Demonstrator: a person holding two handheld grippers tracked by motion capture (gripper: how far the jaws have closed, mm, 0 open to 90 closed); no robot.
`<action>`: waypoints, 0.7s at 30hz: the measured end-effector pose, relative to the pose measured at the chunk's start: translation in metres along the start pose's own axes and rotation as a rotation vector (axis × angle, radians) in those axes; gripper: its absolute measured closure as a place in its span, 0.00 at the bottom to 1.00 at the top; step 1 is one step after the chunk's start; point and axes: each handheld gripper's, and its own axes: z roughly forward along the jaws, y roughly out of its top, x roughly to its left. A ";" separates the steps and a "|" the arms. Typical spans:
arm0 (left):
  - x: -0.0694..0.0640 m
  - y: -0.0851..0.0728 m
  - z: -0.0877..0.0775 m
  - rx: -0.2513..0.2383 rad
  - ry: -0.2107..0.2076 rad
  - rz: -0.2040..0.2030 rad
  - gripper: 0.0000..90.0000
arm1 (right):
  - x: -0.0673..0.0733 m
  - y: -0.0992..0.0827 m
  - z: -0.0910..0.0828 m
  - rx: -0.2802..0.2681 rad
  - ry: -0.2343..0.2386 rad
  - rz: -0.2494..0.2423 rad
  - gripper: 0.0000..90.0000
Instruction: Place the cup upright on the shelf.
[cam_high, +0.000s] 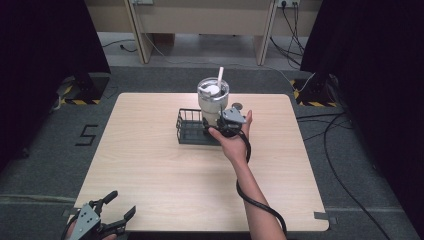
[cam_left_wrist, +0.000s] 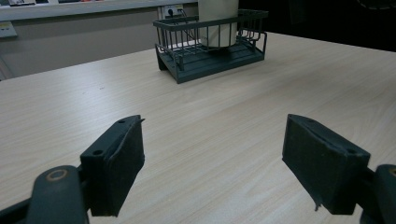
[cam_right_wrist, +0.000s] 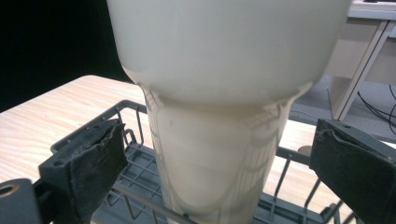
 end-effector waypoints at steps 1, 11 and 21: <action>0.000 0.000 0.000 -0.001 0.000 0.000 0.22 | 0.000 0.000 -0.001 0.001 -0.001 0.006 0.05; 0.000 0.000 0.000 0.000 0.000 0.000 0.22 | -0.001 -0.007 -0.013 0.003 0.003 0.016 0.05; -0.002 0.001 0.000 -0.004 -0.001 0.004 0.22 | 0.000 -0.011 -0.028 0.003 0.000 0.021 0.06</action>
